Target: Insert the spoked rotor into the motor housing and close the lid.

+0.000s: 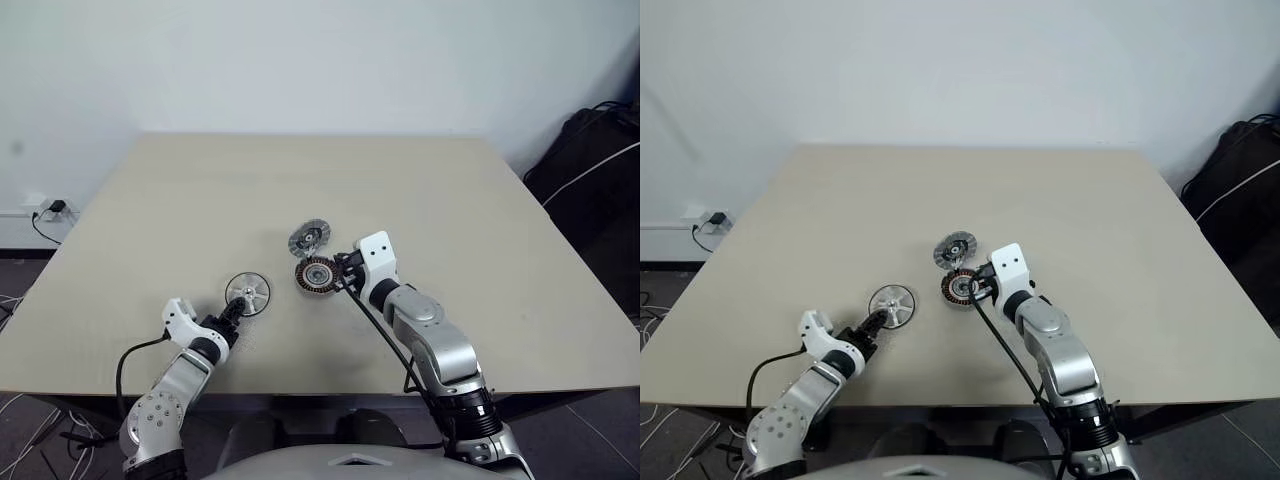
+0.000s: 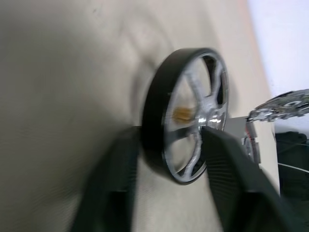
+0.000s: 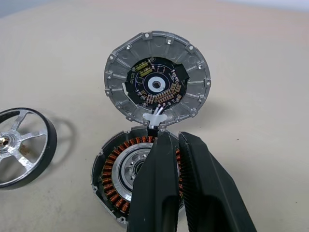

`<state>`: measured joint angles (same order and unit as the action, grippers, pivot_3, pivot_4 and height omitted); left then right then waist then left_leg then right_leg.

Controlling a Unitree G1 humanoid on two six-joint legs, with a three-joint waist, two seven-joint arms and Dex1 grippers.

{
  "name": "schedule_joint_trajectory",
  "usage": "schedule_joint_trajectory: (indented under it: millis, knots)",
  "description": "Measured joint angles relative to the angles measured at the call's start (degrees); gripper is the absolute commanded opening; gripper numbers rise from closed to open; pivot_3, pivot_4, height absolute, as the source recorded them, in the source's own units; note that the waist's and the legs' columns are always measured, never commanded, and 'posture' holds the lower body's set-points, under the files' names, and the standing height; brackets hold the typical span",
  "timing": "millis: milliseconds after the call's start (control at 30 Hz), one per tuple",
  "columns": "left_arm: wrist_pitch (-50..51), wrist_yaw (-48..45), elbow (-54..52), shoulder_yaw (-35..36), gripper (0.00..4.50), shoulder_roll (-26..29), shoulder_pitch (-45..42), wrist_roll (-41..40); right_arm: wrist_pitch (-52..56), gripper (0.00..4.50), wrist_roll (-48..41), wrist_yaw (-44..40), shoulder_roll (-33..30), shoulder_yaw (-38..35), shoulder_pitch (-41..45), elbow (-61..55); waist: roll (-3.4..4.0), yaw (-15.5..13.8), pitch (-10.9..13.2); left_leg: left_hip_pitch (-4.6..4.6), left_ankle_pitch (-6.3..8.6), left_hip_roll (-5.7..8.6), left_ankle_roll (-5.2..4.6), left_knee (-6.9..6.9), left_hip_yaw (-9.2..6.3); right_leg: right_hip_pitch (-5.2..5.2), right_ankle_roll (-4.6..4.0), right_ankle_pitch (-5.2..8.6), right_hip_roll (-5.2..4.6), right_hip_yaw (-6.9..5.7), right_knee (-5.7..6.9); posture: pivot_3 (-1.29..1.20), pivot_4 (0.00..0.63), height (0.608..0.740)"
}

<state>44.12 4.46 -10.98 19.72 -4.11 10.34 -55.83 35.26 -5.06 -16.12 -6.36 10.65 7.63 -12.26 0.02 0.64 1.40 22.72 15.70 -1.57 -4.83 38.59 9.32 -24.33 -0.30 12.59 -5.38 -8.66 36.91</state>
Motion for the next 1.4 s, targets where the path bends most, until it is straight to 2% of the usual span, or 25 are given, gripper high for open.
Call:
schedule_joint_trajectory:
  millis: [67,100,267,433,633,900,1400]
  knots:
    - [-0.5,-0.2,-0.2,-0.3,0.64,0.0,-0.4,-1.4,0.0,0.27,0.0,0.0,0.0,0.0,0.0,0.0,0.06,0.0,0.0,-0.02,-0.01,0.0,0.01,0.0,0.0,0.03,0.0,0.0,-0.02,0.0,0.0,0.0,0.0,0.74]
    - [-0.8,-0.1,-0.1,-0.4,0.52,0.0,-0.6,-1.6,0.0,0.27,0.0,0.0,0.0,0.0,0.0,0.1,0.07,0.0,0.0,-0.03,-0.01,0.0,0.02,0.0,0.0,0.02,0.01,-0.01,-0.02,0.0,0.0,0.0,0.0,0.74]
    - [-1.5,0.2,0.2,-0.5,0.52,0.0,-0.6,-2.5,0.0,0.27,0.1,0.1,0.0,0.0,0.0,0.1,0.07,0.0,0.0,-0.03,0.08,0.0,-0.13,0.0,-0.01,0.02,0.03,-0.02,-0.02,-0.01,0.01,0.0,0.0,0.74]
    - [-4.8,-4.4,0.1,-1.5,0.52,0.1,-0.5,-2.8,0.0,0.27,0.1,0.1,0.0,0.1,0.0,0.1,0.01,0.0,0.0,0.09,-0.02,0.0,0.04,0.0,-0.01,-0.08,0.0,-0.01,-0.02,-0.01,-0.01,0.0,0.0,0.74]
    - [-5.8,-15.0,-4.7,-7.4,0.52,0.5,0.2,-6.3,0.0,0.27,0.2,0.1,-0.1,0.1,0.0,0.1,-0.03,0.1,0.1,0.25,0.03,0.01,-0.04,-0.01,0.01,-0.19,-0.02,0.0,0.0,-0.01,-0.08,0.0,0.0,0.74]
    - [-1.9,-18.7,-4.3,-12.3,0.52,0.6,-0.3,-11.0,0.0,0.27,0.2,0.8,-0.6,-0.3,-0.1,0.1,-0.03,0.2,0.1,0.23,0.02,0.0,-0.03,0.0,0.0,-0.17,-0.01,0.0,0.06,-0.01,-0.05,0.0,0.0,0.74]
    - [-3.5,-19.0,14.1,-13.0,0.52,0.4,-13.3,-6.6,0.5,0.27,0.1,2.8,-4.7,-6.4,-7.0,-2.3,-0.05,0.0,0.1,0.26,0.05,0.0,-0.09,0.04,0.01,-0.07,0.01,-0.01,0.1,0.0,-0.05,0.0,0.0,0.74]
